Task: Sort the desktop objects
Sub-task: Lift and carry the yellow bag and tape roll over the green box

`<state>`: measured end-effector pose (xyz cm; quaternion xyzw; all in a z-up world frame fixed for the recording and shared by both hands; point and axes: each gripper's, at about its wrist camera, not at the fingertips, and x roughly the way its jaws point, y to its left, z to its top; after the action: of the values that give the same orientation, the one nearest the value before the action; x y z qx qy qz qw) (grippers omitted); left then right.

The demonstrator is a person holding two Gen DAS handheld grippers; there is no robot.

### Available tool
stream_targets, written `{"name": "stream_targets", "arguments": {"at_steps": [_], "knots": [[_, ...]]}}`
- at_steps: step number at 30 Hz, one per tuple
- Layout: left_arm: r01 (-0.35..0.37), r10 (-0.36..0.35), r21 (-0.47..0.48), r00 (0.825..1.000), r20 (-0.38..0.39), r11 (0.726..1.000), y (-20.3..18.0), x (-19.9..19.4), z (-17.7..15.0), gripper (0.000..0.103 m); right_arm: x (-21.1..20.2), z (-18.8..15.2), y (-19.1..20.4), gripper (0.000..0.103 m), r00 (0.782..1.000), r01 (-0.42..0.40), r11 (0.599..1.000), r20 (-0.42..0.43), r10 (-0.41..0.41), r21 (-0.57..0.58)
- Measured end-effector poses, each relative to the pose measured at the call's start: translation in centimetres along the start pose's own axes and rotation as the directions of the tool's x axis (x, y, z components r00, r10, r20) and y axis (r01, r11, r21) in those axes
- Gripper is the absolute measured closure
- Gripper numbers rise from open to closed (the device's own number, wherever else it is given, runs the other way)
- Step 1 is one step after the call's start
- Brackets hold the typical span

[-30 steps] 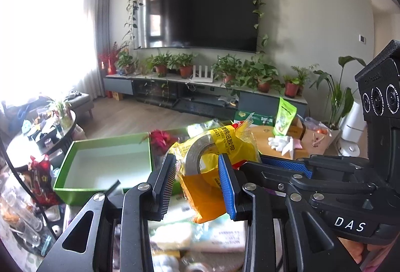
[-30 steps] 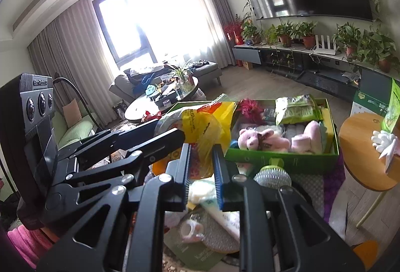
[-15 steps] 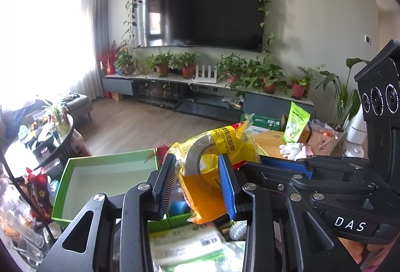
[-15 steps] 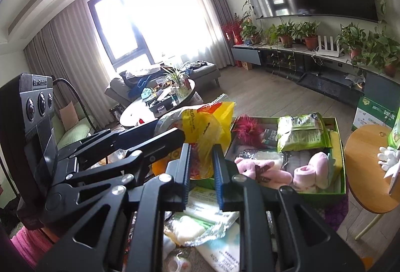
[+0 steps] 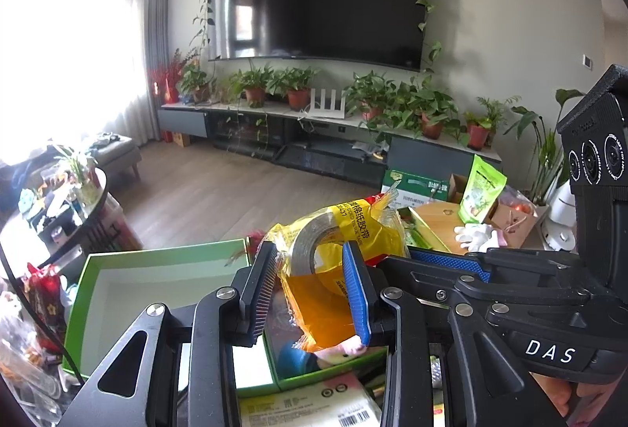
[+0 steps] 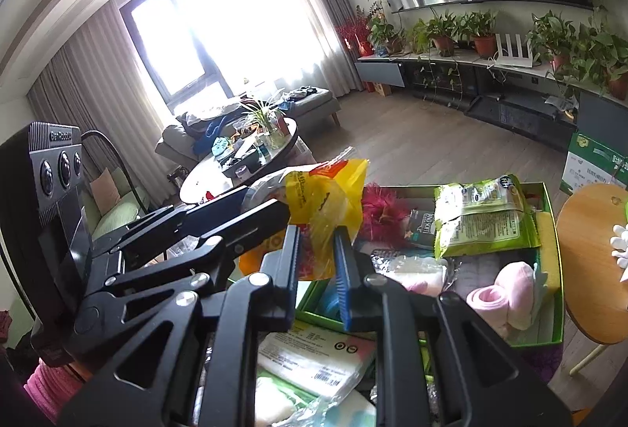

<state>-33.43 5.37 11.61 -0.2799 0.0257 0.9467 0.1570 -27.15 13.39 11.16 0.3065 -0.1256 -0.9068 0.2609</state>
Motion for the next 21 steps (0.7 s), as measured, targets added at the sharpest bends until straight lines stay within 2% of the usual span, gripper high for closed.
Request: {"name": "stream_targets", "arguments": {"at_steps": [21], "knots": [[-0.001,0.000,-0.009,0.996,-0.085,1.000,2.2,7.0,0.2,0.070,5.9,0.4,-4.1,0.084,0.998,-0.010,0.996,-0.062,0.015,0.091]]}}
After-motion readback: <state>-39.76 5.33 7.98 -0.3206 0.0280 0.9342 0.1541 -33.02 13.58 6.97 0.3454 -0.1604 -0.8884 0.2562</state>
